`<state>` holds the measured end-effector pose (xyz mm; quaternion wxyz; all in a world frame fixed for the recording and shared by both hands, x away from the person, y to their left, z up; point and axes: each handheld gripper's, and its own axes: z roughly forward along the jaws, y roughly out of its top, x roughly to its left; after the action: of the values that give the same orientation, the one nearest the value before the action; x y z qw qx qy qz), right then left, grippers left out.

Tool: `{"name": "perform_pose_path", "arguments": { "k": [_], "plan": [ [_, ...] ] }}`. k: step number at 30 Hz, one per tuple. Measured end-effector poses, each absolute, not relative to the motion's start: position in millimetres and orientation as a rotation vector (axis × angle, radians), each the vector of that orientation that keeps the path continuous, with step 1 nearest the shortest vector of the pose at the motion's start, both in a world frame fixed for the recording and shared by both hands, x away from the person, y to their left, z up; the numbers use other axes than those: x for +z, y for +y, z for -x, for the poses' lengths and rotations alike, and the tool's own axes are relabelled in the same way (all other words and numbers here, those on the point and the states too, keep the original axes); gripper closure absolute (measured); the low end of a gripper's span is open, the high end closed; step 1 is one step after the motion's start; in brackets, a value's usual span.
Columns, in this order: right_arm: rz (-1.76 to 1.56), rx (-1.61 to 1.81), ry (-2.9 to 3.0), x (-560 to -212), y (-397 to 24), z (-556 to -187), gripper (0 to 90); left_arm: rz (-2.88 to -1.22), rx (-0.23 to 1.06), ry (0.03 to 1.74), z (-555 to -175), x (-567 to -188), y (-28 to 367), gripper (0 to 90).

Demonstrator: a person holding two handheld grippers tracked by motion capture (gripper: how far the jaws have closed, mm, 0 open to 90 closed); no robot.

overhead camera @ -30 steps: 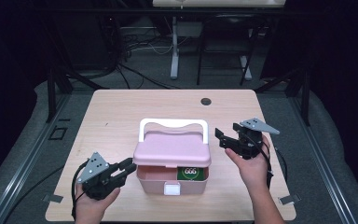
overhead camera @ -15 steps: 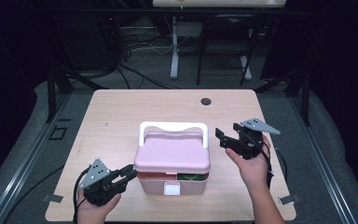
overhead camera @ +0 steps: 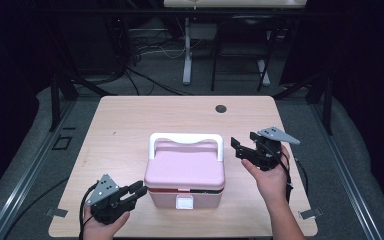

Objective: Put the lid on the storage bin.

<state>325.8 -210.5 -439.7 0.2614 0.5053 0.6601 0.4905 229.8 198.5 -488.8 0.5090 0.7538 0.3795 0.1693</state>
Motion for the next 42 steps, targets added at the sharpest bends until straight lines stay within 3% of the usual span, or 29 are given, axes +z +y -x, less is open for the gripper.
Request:
{"name": "perform_pose_path", "arguments": {
  "k": [22, 42],
  "plan": [
    [-1.367, 1.329, 1.788, -439.4, -209.8, -325.2, 28.5, -1.813, 0.400, 0.952, -226.3, -496.4, 204.3, 72.7],
    [-1.352, 1.328, 1.797, -441.4, -210.8, -326.1, 33.9, -1.775, 0.426, 1.077, -247.5, -518.6, 221.4, 61.0]
  ]
}}
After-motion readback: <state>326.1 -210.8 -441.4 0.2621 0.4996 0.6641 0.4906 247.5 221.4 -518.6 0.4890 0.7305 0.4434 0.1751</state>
